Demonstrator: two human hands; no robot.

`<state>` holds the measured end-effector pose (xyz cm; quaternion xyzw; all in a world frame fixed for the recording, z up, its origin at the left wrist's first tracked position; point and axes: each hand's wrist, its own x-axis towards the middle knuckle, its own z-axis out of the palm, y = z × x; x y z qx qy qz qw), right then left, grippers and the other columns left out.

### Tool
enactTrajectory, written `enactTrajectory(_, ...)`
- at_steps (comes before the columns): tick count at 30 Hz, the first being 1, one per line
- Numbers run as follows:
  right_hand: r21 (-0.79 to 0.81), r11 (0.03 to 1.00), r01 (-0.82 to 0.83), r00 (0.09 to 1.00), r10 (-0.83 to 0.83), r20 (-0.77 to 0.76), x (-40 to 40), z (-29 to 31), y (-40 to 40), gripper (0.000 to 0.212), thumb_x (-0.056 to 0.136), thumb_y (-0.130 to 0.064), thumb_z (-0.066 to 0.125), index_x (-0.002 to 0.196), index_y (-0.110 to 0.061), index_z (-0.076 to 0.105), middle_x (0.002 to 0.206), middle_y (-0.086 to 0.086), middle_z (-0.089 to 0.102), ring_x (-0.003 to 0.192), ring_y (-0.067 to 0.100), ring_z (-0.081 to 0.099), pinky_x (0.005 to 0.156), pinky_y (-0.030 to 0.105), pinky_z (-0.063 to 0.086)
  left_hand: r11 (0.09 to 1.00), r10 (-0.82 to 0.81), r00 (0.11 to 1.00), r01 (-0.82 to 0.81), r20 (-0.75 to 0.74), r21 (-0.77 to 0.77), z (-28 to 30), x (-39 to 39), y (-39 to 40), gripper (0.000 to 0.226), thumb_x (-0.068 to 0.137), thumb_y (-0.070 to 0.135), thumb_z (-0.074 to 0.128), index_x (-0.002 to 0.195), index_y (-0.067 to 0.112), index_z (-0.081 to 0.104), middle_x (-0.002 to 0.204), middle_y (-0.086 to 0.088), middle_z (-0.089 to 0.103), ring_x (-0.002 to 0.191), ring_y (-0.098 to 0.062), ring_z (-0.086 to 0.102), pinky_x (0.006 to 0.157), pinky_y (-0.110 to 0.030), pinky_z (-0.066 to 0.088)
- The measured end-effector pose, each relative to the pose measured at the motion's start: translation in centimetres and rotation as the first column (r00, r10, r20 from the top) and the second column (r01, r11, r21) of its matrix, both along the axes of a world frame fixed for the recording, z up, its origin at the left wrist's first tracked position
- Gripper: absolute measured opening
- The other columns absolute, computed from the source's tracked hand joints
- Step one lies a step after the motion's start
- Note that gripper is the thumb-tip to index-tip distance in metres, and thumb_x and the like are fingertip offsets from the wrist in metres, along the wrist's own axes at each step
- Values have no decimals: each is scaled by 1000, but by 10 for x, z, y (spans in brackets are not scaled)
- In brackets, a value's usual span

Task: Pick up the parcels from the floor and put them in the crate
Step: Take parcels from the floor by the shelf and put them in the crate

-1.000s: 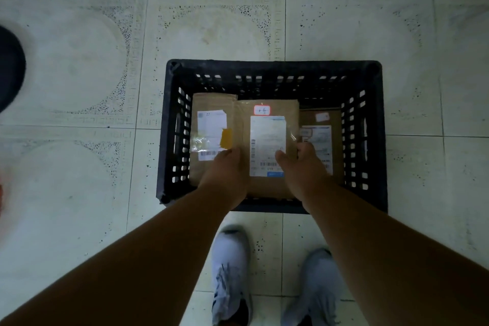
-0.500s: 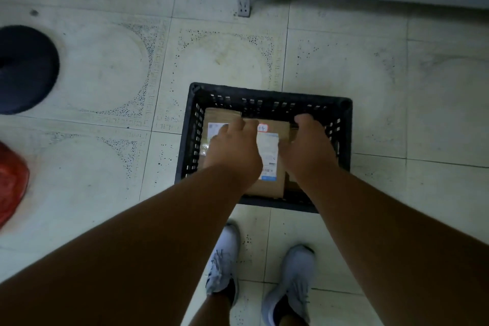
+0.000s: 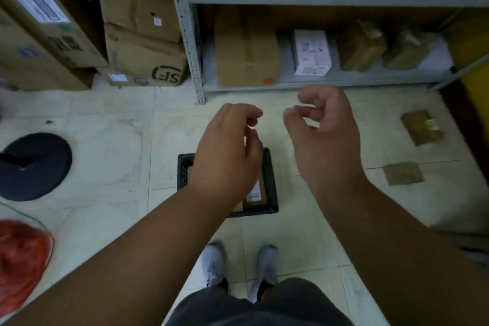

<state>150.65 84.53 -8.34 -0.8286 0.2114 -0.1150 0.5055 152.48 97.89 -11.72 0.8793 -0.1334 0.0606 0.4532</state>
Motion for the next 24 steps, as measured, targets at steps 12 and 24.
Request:
enactTrajectory(12, 1, 989, 148, 986, -147, 83, -92, 89, -124, 36, 90, -28, 71, 122, -29, 54, 115, -16, 61, 106, -4, 60, 91, 22, 53, 948, -319, 948, 319, -22, 8, 95, -60, -122, 28, 94, 9, 55, 118, 23, 61, 101, 18, 55, 93, 5, 53, 80, -4, 40)
enactTrajectory(24, 32, 895, 445, 895, -445, -7, -231, 76, -371, 37, 87, -30, 73, 117, -33, 52, 117, -11, 60, 108, 8, 63, 90, 42, 58, 806, -590, 804, 584, -72, -93, 92, -141, -398, 34, 93, 19, 60, 118, 39, 47, 109, 20, 54, 99, 3, 53, 78, -6, 43)
